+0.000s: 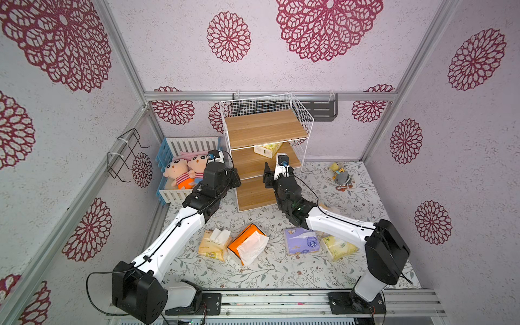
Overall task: Remove the tissue boxes from the shelf
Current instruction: Pick up a box of tissues from the shelf.
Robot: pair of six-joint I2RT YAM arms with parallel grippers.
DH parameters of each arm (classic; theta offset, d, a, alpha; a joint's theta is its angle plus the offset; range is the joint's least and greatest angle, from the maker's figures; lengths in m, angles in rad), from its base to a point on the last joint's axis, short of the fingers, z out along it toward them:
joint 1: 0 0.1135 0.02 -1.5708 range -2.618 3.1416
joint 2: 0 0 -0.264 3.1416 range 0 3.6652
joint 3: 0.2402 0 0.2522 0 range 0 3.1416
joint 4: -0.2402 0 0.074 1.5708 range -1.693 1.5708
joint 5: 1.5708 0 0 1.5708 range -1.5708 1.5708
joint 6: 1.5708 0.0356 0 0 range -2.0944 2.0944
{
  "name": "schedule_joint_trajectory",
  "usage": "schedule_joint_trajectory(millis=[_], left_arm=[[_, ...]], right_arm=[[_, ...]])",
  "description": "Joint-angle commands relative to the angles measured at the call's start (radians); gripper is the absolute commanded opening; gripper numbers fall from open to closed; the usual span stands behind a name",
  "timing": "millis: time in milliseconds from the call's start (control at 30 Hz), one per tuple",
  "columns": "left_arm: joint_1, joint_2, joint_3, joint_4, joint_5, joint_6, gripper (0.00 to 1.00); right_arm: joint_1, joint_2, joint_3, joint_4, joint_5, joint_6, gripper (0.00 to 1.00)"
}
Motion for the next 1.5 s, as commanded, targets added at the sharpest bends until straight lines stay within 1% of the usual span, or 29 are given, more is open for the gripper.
schedule_joint_trajectory(millis=[0, 200, 433, 700, 833, 1200, 1333, 1467], left_arm=[[-0.043, 0.017, 0.017, -0.016, 0.141, -0.156, 0.06], [-0.052, 0.014, 0.009, -0.016, 0.141, -0.153, 0.06], [-0.055, 0.009, -0.002, -0.013, 0.139, -0.156, 0.06], [-0.055, -0.003, -0.011, -0.014, 0.133, -0.153, 0.06], [-0.054, -0.003, -0.012, -0.013, 0.131, -0.153, 0.06], [-0.054, -0.004, -0.014, -0.02, 0.128, -0.14, 0.06], [-0.055, -0.004, -0.015, -0.019, 0.128, -0.14, 0.06], [-0.054, -0.004, -0.015, -0.016, 0.13, -0.141, 0.06]], right_arm=[[-0.015, 0.036, 0.062, 0.035, -0.025, -0.024, 0.67], [-0.024, 0.09, 0.121, 0.038, -0.022, -0.047, 0.66], [-0.037, 0.108, 0.153, 0.028, -0.025, -0.074, 0.65], [-0.062, 0.174, 0.235, -0.032, -0.05, -0.097, 0.66], [-0.071, 0.21, 0.256, -0.042, -0.047, -0.089, 0.66], [-0.089, 0.243, 0.255, -0.048, -0.041, -0.076, 0.67], [-0.103, 0.262, 0.294, -0.085, -0.051, -0.067, 0.68], [-0.115, 0.297, 0.345, -0.136, -0.051, -0.059, 0.71]])
